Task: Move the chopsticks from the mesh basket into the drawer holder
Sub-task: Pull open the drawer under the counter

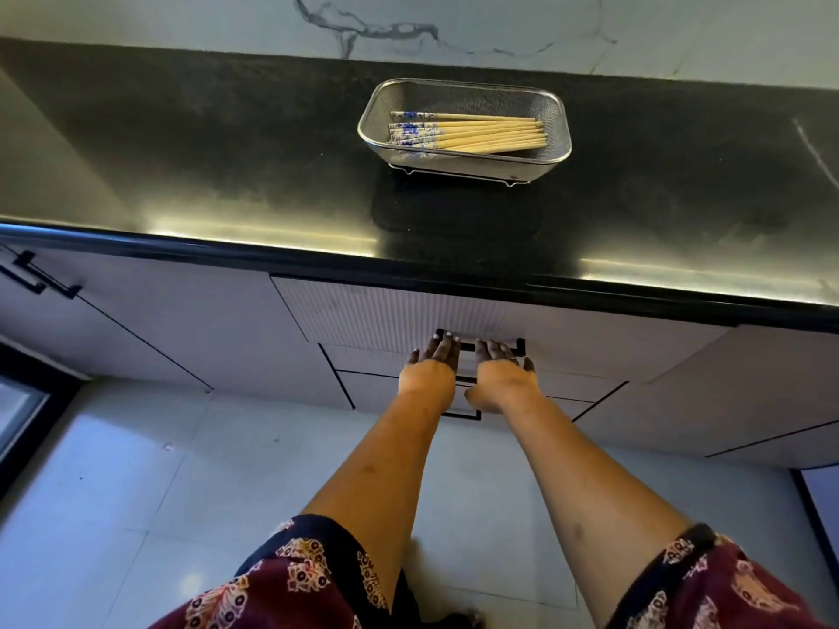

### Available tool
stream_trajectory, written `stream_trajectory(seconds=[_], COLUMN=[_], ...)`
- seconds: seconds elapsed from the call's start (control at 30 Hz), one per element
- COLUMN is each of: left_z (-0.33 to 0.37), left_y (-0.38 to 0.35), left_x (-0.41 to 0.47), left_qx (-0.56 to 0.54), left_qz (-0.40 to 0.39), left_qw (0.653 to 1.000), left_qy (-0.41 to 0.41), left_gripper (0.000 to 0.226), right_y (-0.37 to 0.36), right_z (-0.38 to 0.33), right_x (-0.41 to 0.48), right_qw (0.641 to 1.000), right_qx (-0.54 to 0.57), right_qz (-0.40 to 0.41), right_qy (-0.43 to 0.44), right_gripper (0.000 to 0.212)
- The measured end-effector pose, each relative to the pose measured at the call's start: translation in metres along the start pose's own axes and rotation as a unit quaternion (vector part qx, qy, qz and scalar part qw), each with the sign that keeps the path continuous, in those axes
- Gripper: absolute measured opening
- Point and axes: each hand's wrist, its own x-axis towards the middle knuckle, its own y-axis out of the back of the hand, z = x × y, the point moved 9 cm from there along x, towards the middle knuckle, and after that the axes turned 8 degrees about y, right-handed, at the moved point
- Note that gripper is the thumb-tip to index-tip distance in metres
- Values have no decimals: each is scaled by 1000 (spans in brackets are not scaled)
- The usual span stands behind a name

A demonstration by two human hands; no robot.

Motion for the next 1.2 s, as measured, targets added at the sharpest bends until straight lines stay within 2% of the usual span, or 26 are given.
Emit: stream_trajectory(seconds=[0.33,0.5,0.6,0.67,0.77,0.83,0.93,1.1,1.2], left_z=[1,2,0,1,-5,-18,-50,-79,-82], left_y=[-2,-19,-27,-28,-14,2,23,9,-5], left_x=[-10,-35,-57,-77,-122,-151,-180,-201,-217], left_qx=[6,35,50,67,26,-14,-57,-22,-32], left_qz=[8,15,15,33,151,222,240,147,133], left_qw=[1000,999,998,996,985,972,969,989,990], left_qy=[-10,-25,-37,-53,-80,-73,-20,18,16], left_gripper=[72,76,73,71,74,74,71,75,78], right_y=[-9,-31,-46,-44,-29,-26,-22,-27,-36], right_z=[-1,-8,-11,-19,-41,-49,-60,-79,-85], right_x=[-8,-26,-45,-66,-119,-143,-160,-179,-186], right_qw=[999,999,999,994,956,945,960,979,985], right_qx=[14,-1,-25,-38,-20,-22,-27,-43,-59], right_qz=[33,49,41,92,280,316,274,197,163], right_qy=[10,19,15,37,87,88,55,28,15], right_gripper=[90,95,91,84,77,81,87,86,86])
